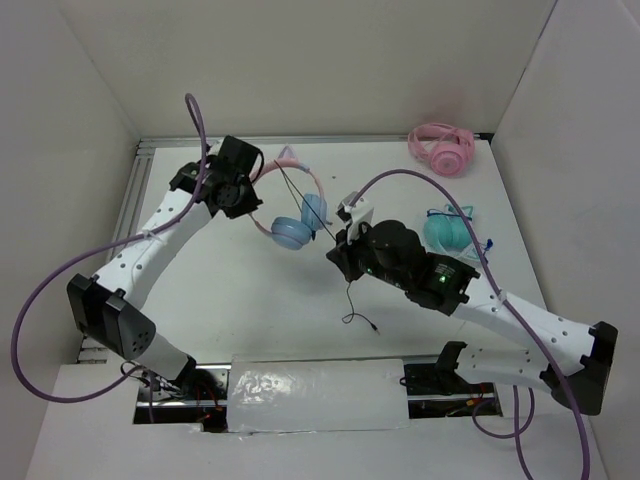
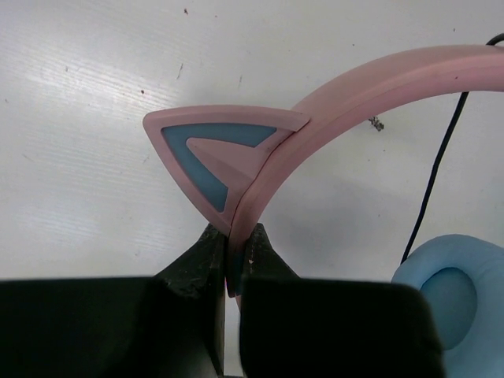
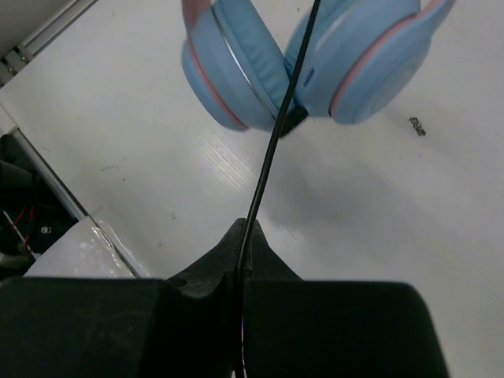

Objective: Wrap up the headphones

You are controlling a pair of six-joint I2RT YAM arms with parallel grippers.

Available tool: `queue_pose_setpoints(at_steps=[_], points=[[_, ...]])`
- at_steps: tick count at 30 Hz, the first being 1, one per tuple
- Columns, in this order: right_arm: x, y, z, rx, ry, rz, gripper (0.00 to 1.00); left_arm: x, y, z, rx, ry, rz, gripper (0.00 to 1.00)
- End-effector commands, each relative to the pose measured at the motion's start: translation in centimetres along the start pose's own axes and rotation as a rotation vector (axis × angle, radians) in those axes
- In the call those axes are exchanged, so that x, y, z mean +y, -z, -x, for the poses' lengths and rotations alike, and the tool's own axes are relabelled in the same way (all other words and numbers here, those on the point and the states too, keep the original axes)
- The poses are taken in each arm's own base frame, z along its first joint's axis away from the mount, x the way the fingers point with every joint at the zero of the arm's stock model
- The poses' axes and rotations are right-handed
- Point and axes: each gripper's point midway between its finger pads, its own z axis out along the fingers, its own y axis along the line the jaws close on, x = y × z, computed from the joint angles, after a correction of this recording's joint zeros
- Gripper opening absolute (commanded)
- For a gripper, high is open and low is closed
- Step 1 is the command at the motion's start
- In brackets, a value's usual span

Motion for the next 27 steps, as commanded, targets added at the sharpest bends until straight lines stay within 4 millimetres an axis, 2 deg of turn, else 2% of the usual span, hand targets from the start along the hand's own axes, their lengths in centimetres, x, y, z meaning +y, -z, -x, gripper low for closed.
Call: queue_pose_setpoints(at_steps=[1, 3, 4, 6, 8, 11, 12, 18, 20, 23, 27], points=[[0.2, 1.1, 1.8, -0.129, -0.081, -0.004, 0.0, -1.4, 2.7, 6.6, -0.194, 0.063, -0.173, 0.0], [-1.2, 1.3, 1.1, -0.151, -0.102, -0.064, 0.0, -1.0, 3.4, 7.5, -0.202, 0.059, -0.229, 0.0], [-1.5, 1.3, 0.9, -0.162, -0.109, -0.07, 0.0, -1.1, 4.7, 8.5, -0.235, 0.068, -0.271, 0.0], [-1.3, 0.9, -0.1, -0.182, -0.096, -0.035, 0.0, -0.8, 5.9, 9.4, -0.25, 0.064, -0.322, 0.0], [-0.9, 0.8, -0.6, -0.209, -0.076, 0.015, 0.07, -1.1, 7.8, 10.2, -0.271, 0.064, -0.397, 0.0], [-0.9, 0.0, -1.5, -0.213, -0.054, 0.037, 0.09, -1.7, 10.2, 10.8, -0.303, 0.045, -0.489, 0.0], [-0.8, -0.5, -1.5, -0.217, -0.047, 0.044, 0.09, -2.1, 11.3, 10.7, -0.304, 0.036, -0.532, 0.0], [-0.2, -3.2, -3.0, -0.205, -0.004, 0.089, 0.09, -3.5, 14.6, 10.6, -0.317, -0.031, -0.657, 0.0], [-0.8, -4.1, -3.2, -0.226, -0.009, 0.068, 0.13, -4.0, 15.9, 10.5, -0.327, -0.066, -0.71, 0.0], [-1.5, -5.2, -3.6, -0.263, -0.029, 0.056, 0.17, -4.7, 18.9, 9.9, -0.345, -0.12, -0.816, 0.0], [-3.0, -6.2, -4.2, -0.296, -0.073, 0.045, 0.17, -5.1, 22.4, 9.4, -0.375, -0.175, -0.918, 0.0]])
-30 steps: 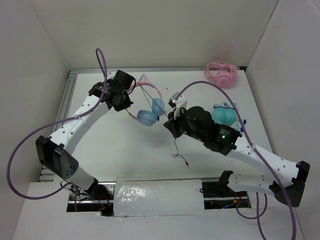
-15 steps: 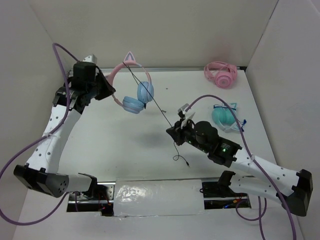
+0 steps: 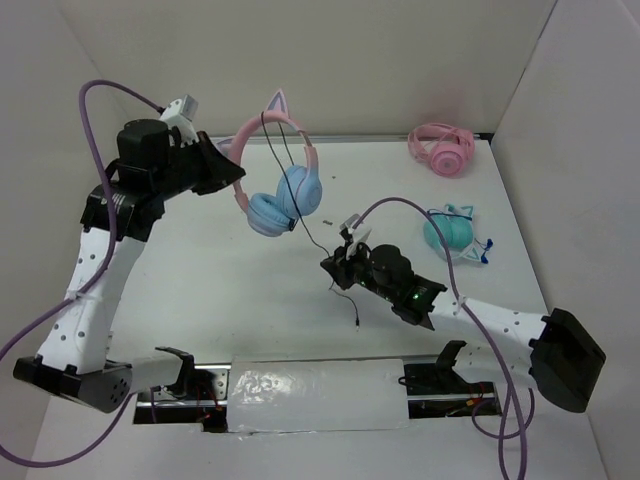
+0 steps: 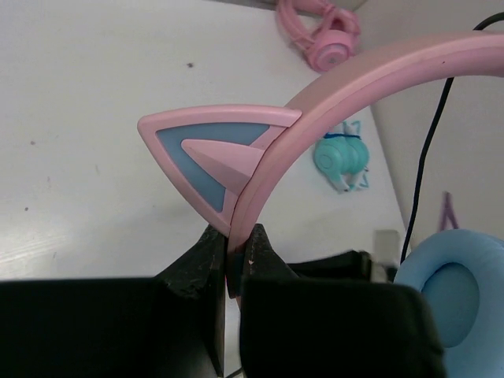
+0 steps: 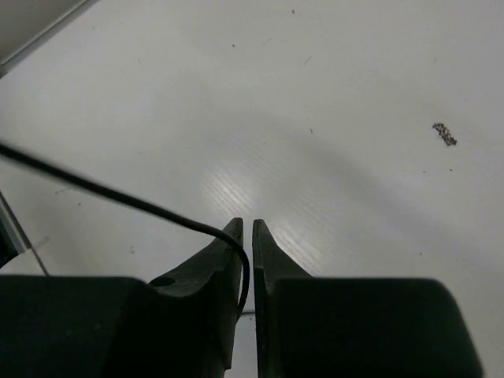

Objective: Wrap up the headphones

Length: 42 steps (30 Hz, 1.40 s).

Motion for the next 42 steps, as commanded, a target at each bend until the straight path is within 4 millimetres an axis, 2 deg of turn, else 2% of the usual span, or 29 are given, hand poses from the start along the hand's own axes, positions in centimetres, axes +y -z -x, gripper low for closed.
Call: queue_pose_setpoints(at_steps=[1, 4, 6, 8, 10, 11, 14, 18, 19, 20, 21, 22, 23, 27, 28, 29, 31, 32, 33, 35, 36, 37, 42], points=[[-0.1, -0.7, 3.4, -0.173, -0.029, 0.024, 0.17, -7.5, 6.0, 3.8, -0.163, -0.134, -0.307, 0.0], [-0.9, -0.9, 3.8, -0.219, -0.04, -0.006, 0.15, -8.9, 7.0, 2.9, -0.136, -0.172, -0.385, 0.0], [-2.2, -1.0, 4.5, -0.259, -0.056, -0.055, 0.14, -9.7, 7.7, 2.5, -0.128, -0.194, -0.427, 0.0], [-3.1, -1.1, 5.0, -0.287, -0.065, -0.081, 0.11, -10.5, 8.2, 1.9, -0.11, -0.213, -0.477, 0.0], [-4.4, -1.2, 6.3, -0.335, -0.079, -0.119, 0.01, -11.3, 8.6, 1.1, -0.087, -0.237, -0.524, 0.0], [-4.3, -1.2, 6.9, -0.352, -0.079, -0.114, 0.0, -11.5, 8.6, 0.8, -0.074, -0.24, -0.54, 0.0], [-5.6, -1.3, 8.1, -0.397, -0.087, -0.14, 0.0, -12.0, 8.9, -0.2, -0.046, -0.257, -0.58, 0.0], [-7.5, -2.1, 8.6, -0.403, -0.094, -0.142, 0.0, -12.8, 9.3, -0.8, -0.028, -0.288, -0.629, 0.0], [-7.8, -2.3, 9.6, -0.407, -0.082, -0.14, 0.0, -12.9, 9.1, -1.7, 0.0, -0.297, -0.651, 0.0], [-7.8, -2.6, 9.7, -0.384, -0.058, -0.116, 0.0, -13.0, 8.9, -2.2, 0.008, -0.332, -0.674, 0.0], [-7.6, -2.9, 10.1, -0.358, -0.034, -0.08, 0.0, -13.0, 8.6, -2.7, 0.023, -0.343, -0.685, 0.0], [-7.8, -3.0, 12.4, -0.375, 0.016, -0.069, 0.0, -12.6, 7.6, -3.6, 0.049, -0.34, -0.681, 0.0], [-8.0, -3.5, 10.9, -0.279, 0.043, -0.049, 0.0, -12.6, 6.9, -4.3, 0.065, -0.366, -0.688, 0.0], [-8.6, -3.4, 11.3, -0.157, 0.153, 0.007, 0.0, -11.2, 2.9, -7.4, 0.132, -0.424, -0.625, 0.0], [-7.6, -3.1, 12.3, -0.153, 0.235, 0.082, 0.0, -10.6, 1.8, -8.4, 0.158, -0.43, -0.6, 0.0], [-8.3, -2.7, 11.3, -0.093, 0.218, 0.075, 0.0, -9.9, 0.1, -9.4, 0.183, -0.452, -0.551, 0.0], [-9.2, -1.9, 12.0, -0.061, 0.22, 0.039, 0.0, -8.9, -1.6, -11.3, 0.221, -0.461, -0.487, 0.0], [-9.8, -1.6, 12.5, -0.056, 0.209, 0.003, 0.0, -7.8, -3.0, -11.5, 0.214, -0.47, -0.407, 0.0], [-10.4, -1.4, 12.8, -0.048, 0.201, -0.037, 0.0, -6.9, -3.8, -12.6, 0.236, -0.475, -0.374, 0.0], [-11.6, -0.6, 13.5, -0.026, 0.193, -0.123, 0.0, -6.8, -4.4, -13.9, 0.245, -0.523, -0.361, 0.0], [-11.7, -0.3, 14.6, -0.041, 0.196, -0.14, 0.0, -6.4, -4.8, -14.9, 0.256, -0.549, -0.342, 0.0], [-12.1, 0.2, 14.5, -0.015, 0.19, -0.169, 0.0, -6.2, -5.1, -15.3, 0.262, -0.564, -0.329, 0.0], [-11.2, 2.2, 16.8, -0.023, 0.22, -0.169, 0.06, -5.4, -6.6, -18.2, 0.305, -0.665, -0.28, 0.0]])
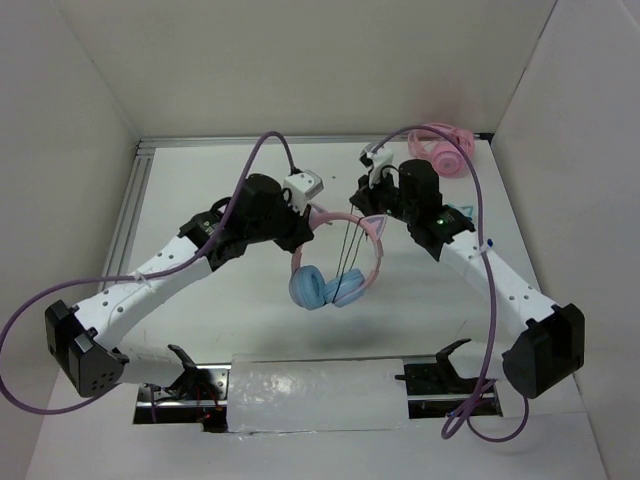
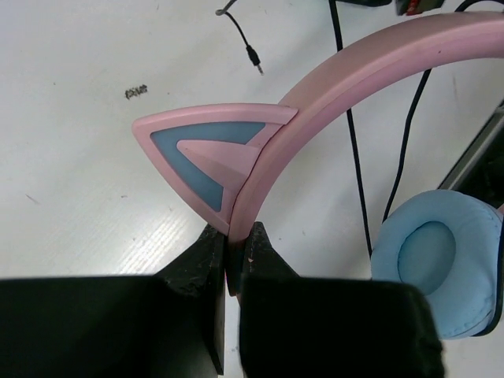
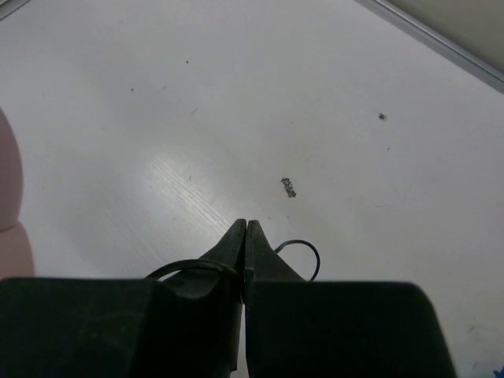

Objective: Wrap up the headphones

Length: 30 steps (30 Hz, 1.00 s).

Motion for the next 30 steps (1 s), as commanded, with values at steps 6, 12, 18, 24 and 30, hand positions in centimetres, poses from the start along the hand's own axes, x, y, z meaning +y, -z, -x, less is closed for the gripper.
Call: queue_pose_setpoints(at_steps=[6, 12, 18, 24, 30], points=[[-1.2, 5.3, 5.7, -0.146, 0.152, -0.104, 0.12, 0.2, -3.4, -3.5, 0.128, -0.101, 0.077, 0.0], [-1.6, 7.3, 7.0, -0.266, 0.165, -0.166, 0.14, 1.7, -4.3, -4.3, 0.186, -0.07, 0.18, 0.0], [-3.3, 9.9, 8.7, -0.365, 0.113, -0.316, 0.16, 2.6, -3.8, -4.1, 0.203, -0.02, 0.257, 0.0], [-1.8, 10.8, 8.0, -0.351, 0.058, -0.261, 0.0, 4.3, -3.0, -3.1, 0.196, 0.071, 0.4, 0.0], [-0.6, 11.6, 7.2, -0.338, 0.002, -0.233, 0.16, 3.8, -3.0, -2.9, 0.199, 0.079, 0.375, 0.0]])
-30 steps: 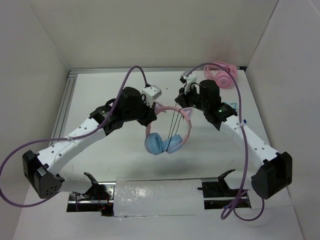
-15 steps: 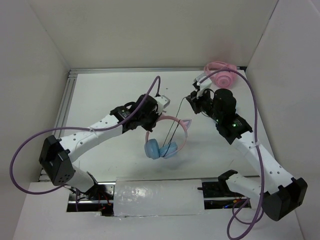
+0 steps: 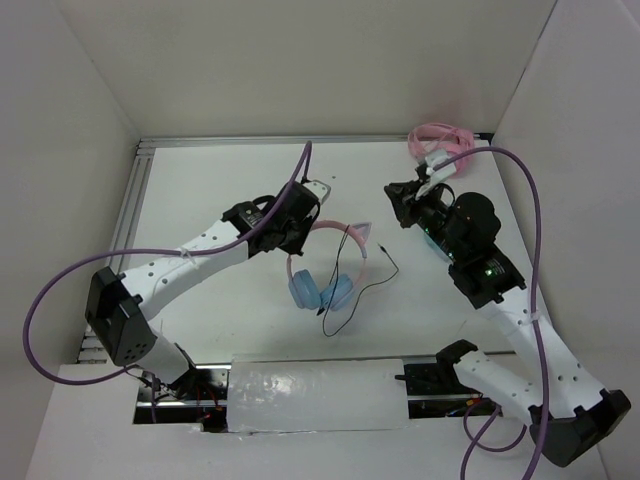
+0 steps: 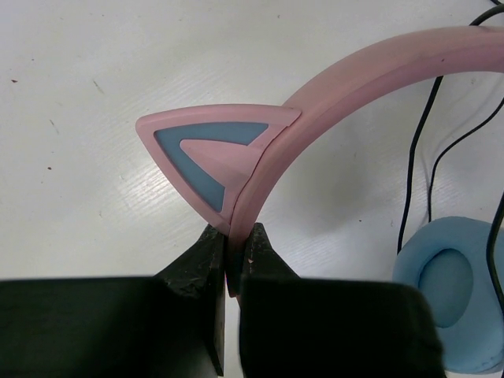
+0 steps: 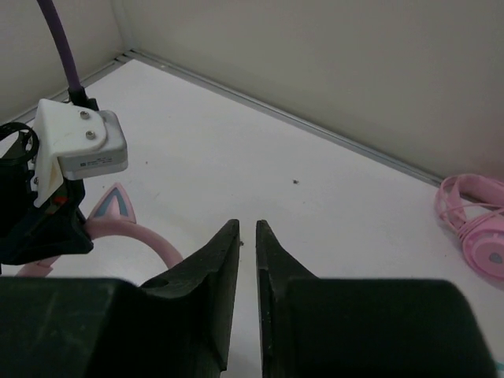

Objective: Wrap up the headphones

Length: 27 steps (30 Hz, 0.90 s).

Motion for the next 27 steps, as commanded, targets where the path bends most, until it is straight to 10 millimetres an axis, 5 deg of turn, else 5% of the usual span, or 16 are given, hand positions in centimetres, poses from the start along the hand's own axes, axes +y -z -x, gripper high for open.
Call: queue_pose_setpoints(at_steps=[1, 5, 6, 9, 16, 22, 27], points=[[-0.1, 0.7, -0.6, 0.022, -0.102, -0.044, 0.23, -0.7, 1.3, 2.6, -0.087, 0.065, -0.034, 0.0], [-1.1, 1.6, -4.3, 0.044, -0.23, -0.155, 0.47, -1.1, 3.2, 4.4, -0.153, 0.105, -0.105, 0.0], [-2.0, 2.4, -4.2, 0.016, -0.262, -0.214, 0.66, -0.7, 3.6, 5.0, -0.168, 0.13, -0.11, 0.0], [-2.3, 4.0, -6.7, 0.031, -0.46, -0.296, 0.99, -0.7, 5.4, 6.6, -0.231, 0.142, -0.168, 0.0], [-2.9, 7.7, -16.3, 0.327, -0.839, -0.615, 1.0, -0.8, 6.7, 6.7, -0.271, 0.133, -0.21, 0.0], [2.1, 7.1, -23.7, 0.619, -1.067, -0.509, 1.0, -0.6, 6.4, 6.3, -0.264, 0.152, -0.199, 0.0], [2.0, 6.4, -25.3, 0.625, -1.174, -0.553, 1.0, -0.7, 7.2, 6.5, -0.286, 0.157, -0.212, 0.0]])
